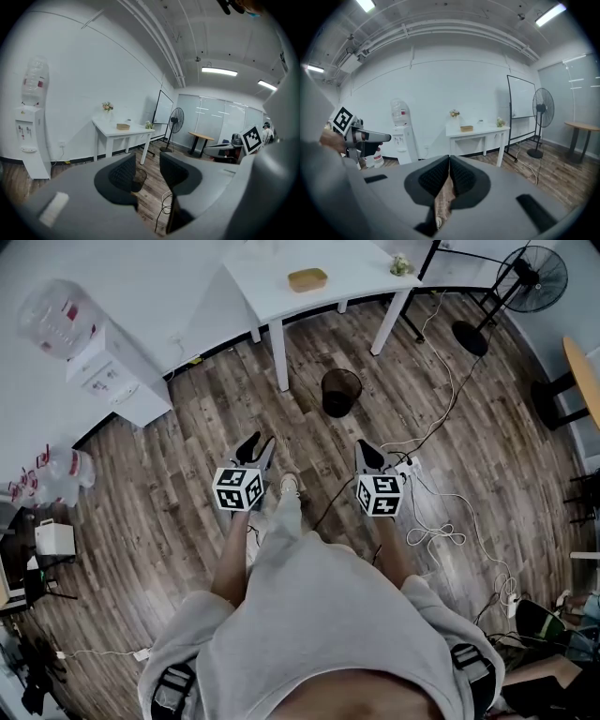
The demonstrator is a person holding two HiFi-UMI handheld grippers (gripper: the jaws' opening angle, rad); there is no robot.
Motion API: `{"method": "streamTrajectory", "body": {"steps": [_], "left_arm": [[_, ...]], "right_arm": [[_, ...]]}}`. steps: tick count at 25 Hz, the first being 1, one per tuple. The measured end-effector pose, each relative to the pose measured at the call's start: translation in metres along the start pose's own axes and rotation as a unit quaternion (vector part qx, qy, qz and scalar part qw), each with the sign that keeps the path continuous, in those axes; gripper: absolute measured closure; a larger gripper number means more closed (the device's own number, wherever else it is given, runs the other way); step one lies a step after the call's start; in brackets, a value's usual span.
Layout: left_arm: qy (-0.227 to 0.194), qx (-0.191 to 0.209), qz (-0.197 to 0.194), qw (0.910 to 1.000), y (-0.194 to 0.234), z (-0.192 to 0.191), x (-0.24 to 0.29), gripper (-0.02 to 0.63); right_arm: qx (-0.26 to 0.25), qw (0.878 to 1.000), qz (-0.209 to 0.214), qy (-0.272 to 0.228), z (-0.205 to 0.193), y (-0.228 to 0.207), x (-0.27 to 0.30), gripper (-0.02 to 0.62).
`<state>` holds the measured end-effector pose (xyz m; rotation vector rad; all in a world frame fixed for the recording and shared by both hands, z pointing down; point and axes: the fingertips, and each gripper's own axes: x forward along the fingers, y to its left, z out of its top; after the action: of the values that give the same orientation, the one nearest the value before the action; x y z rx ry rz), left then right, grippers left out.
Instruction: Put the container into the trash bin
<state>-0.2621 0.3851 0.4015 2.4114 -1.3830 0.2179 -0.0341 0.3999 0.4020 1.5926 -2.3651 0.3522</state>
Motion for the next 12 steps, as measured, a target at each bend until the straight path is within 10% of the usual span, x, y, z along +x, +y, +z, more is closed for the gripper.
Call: {"method": "streamTrajectory", "body": {"steps": [12], "left_arm": [[0.006, -0.005, -0.019, 0.9998, 0.069, 0.051, 0.089, 0.437]], "right_arm": [[-0.002, 1.000, -0.015, 0.001, 0.054, -0.026, 0.101, 0.580]]}}
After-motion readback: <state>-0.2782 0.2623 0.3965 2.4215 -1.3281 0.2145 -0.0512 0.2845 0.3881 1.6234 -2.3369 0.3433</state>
